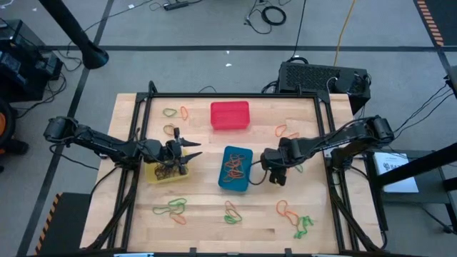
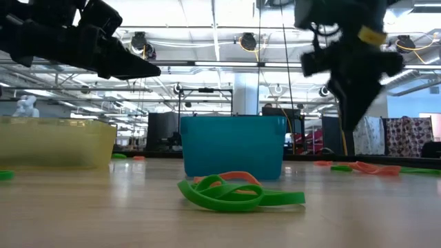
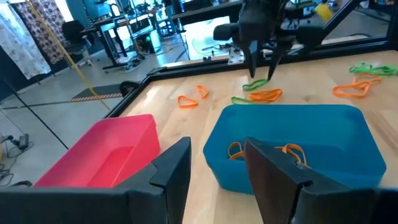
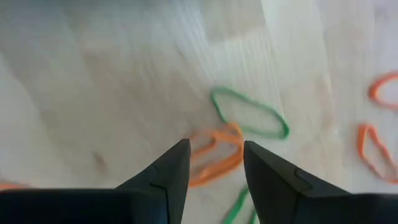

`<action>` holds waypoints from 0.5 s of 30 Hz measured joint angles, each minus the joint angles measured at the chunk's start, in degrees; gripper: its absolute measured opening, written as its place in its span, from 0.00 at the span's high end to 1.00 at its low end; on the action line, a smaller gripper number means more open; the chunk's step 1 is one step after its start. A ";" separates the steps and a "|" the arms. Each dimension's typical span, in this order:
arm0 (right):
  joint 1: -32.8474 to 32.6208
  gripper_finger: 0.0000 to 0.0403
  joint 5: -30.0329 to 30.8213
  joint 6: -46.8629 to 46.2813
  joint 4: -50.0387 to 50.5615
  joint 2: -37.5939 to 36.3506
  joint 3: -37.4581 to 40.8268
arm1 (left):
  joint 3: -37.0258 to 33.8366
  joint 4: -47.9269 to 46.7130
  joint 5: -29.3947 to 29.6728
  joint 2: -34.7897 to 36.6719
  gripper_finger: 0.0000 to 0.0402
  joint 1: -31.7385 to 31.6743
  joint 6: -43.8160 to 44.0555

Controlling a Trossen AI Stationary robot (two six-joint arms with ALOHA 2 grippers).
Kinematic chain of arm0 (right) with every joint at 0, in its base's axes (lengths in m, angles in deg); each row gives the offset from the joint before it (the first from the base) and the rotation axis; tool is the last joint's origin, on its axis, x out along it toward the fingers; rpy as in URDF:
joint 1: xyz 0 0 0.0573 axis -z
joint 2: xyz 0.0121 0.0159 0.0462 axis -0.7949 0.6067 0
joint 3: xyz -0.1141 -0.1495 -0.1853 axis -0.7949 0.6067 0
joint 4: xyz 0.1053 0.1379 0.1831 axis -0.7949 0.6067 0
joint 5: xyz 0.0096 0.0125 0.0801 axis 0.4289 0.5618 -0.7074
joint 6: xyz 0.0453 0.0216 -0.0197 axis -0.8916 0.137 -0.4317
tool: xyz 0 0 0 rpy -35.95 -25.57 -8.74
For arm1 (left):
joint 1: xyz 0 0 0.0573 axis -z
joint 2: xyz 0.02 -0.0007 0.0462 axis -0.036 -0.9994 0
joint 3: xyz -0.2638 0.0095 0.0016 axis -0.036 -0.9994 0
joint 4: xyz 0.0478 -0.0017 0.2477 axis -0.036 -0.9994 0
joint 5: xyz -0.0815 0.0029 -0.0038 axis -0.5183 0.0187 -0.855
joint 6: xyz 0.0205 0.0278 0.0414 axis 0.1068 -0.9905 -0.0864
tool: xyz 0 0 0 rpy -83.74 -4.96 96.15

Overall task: Sort rubber bands into baskets
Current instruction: Put the orange rubber band into the blue bin

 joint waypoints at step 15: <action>2.83 0.72 -2.86 -1.62 -18.77 -12.48 20.54 | 0.00 -0.03 -0.02 0.00 0.61 0.02 1.42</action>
